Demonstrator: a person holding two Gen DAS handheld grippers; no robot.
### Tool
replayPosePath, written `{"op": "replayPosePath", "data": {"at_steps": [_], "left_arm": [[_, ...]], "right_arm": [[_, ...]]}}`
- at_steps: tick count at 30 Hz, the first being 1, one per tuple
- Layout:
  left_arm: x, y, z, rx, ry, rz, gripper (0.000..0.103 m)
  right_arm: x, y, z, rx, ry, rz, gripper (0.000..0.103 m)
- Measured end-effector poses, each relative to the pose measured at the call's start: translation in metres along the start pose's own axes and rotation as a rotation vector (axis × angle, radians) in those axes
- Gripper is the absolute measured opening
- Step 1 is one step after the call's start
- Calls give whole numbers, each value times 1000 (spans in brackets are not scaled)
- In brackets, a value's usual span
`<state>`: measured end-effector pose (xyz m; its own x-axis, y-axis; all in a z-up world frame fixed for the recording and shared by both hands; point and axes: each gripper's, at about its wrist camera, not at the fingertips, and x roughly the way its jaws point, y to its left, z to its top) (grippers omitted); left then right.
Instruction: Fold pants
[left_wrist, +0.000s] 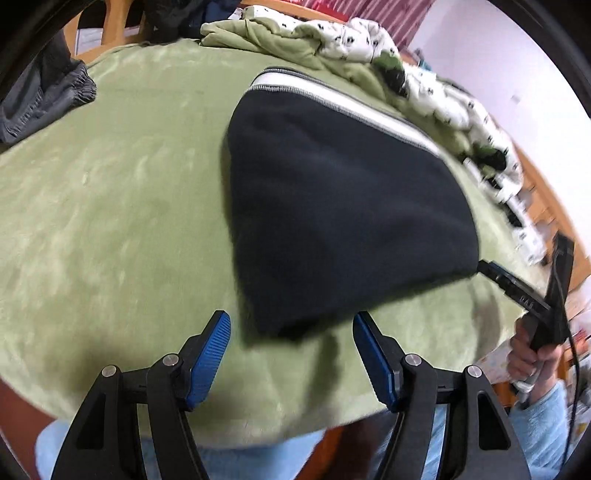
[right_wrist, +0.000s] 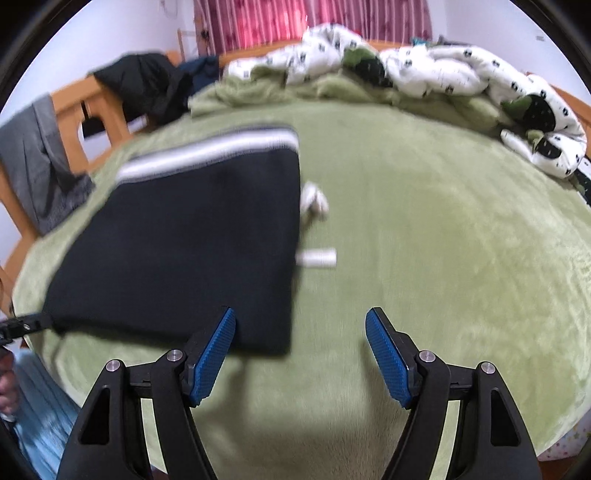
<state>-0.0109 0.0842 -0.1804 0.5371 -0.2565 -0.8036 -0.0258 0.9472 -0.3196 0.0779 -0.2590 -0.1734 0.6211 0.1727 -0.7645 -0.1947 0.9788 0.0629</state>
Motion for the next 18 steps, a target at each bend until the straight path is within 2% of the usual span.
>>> {"op": "replayPosePath", "data": {"at_steps": [3,7,8,9,11,12,13,14,15,16,18], "left_arm": [[-11,-12,-7,41,-48,58,65],[-35,-24,-9,49,-138,21,65],[-36,-29,-8,75,-144,42,65],[-32,-36,-7,129,-128,111,65],[-16,-48,-5,254,-81,305,63],[-7,-52,-7,306,-71,370,53],[0,-52,-6,318,-68,394,41],[4,-51,-4,306,-66,388,34],[9,-48,1,285,-72,351,16],[13,-45,5,264,-99,350,10],[11,-38,13,212,-151,374,10]], "right_arm": [[-5,-5,-5,29,-15,33,70],[-25,-7,-1,54,-90,58,70],[-30,-6,1,60,-113,73,70],[-32,-6,5,63,-121,85,70],[-29,-2,12,58,-116,108,70],[-26,0,14,50,-111,109,70],[-23,1,16,45,-110,105,70],[-19,1,17,51,-107,102,70],[-15,0,19,63,-101,109,70],[-11,-2,20,78,-91,121,70],[-2,-6,22,107,-62,146,70]]}}
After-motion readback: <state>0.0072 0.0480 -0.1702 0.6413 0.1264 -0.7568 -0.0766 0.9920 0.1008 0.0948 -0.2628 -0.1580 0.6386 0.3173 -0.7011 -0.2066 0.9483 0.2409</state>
